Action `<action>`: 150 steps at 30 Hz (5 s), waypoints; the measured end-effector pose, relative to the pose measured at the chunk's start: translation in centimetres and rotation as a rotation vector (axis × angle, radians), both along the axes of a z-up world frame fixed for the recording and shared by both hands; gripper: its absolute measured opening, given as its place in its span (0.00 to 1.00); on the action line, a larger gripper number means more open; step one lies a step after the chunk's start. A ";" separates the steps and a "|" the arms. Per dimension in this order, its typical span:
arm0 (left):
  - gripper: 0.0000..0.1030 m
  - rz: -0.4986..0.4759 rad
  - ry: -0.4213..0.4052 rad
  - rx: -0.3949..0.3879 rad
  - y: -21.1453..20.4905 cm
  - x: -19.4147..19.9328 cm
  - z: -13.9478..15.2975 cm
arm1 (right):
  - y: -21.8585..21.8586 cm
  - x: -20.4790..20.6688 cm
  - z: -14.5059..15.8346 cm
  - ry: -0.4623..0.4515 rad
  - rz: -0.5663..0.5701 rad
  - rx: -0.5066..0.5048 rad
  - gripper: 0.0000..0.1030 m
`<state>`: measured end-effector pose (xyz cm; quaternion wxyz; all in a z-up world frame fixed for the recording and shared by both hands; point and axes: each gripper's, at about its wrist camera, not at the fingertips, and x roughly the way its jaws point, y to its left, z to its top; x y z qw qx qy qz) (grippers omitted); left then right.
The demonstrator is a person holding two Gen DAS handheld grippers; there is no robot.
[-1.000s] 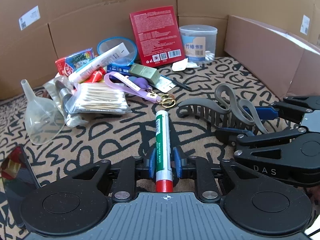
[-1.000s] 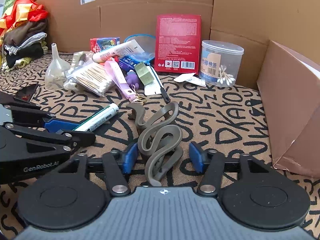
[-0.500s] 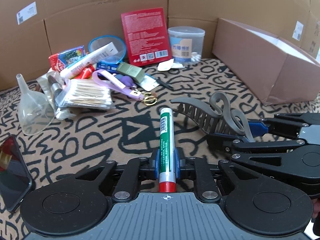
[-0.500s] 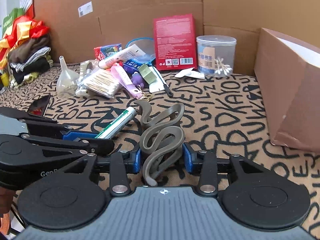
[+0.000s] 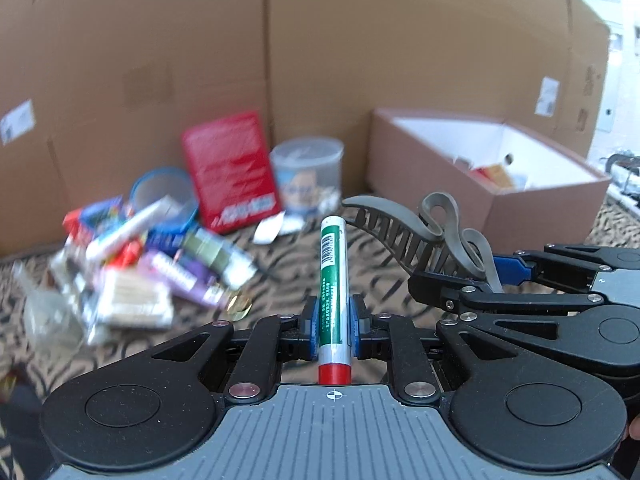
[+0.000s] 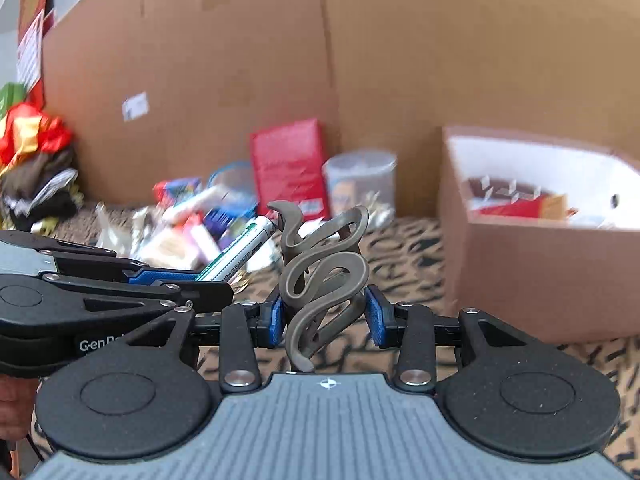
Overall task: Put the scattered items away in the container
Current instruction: 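Carry the marker and claw clip over the shoebox with both tools, then open both tools to drop the marker and claw clip into the shoebox, then return both tools to the item pile, then grasp the cotton swab bag with the left tool while the right tool grasps the purple keychain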
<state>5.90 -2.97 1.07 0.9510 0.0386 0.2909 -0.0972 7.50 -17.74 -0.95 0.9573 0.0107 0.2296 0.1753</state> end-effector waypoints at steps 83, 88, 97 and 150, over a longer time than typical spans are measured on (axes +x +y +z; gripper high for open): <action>1.00 0.315 -0.044 -0.010 7.3 2.3 -0.3 | -2.8 3.7 6.5 -0.145 0.092 -0.007 0.99; 1.00 0.431 0.012 -0.031 12.6 1.8 -2.5 | 2.5 5.3 3.9 -0.097 0.135 -0.076 0.99; 0.90 0.366 0.088 -0.174 15.1 3.8 -4.5 | 7.8 8.2 -1.2 0.005 0.194 -0.125 0.99; 0.33 0.218 0.156 -0.209 13.0 0.0 -6.8 | 9.3 1.4 -5.0 0.082 0.390 -0.226 0.34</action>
